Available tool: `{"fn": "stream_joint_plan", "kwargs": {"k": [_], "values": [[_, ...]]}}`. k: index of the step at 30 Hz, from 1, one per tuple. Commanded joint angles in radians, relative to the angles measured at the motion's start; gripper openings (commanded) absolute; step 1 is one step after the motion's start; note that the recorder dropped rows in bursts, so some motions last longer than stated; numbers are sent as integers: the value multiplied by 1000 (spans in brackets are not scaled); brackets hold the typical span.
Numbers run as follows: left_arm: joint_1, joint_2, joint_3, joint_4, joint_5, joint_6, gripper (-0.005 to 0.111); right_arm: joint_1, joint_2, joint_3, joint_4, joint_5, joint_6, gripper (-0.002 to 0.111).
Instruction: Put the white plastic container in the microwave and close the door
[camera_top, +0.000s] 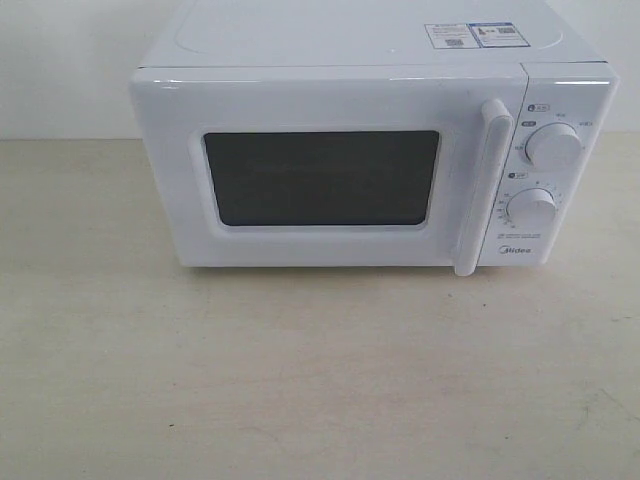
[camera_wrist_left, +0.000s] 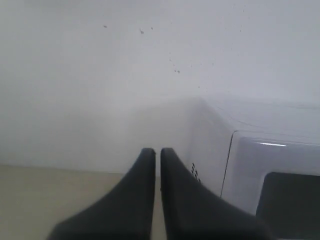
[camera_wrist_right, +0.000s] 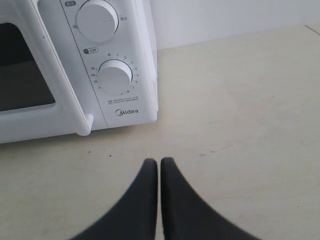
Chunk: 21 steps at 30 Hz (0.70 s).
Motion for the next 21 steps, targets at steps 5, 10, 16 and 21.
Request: {"fn": "stream_joint_plan", "kwargs": {"k": [5, 10, 16, 21], "values": [[78, -24, 190, -4, -144, -193, 4, 0, -5, 0, -2, -3, 2, 0], [76, -24, 204, -4, -184, -233, 4, 0, -5, 0, -2, -3, 2, 0], [76, -24, 204, 0, -187, -267, 4, 0, -5, 0, -2, -3, 2, 0], [76, -24, 204, 12, -242, -262, 4, 0, -5, 0, -2, -3, 2, 0]]}}
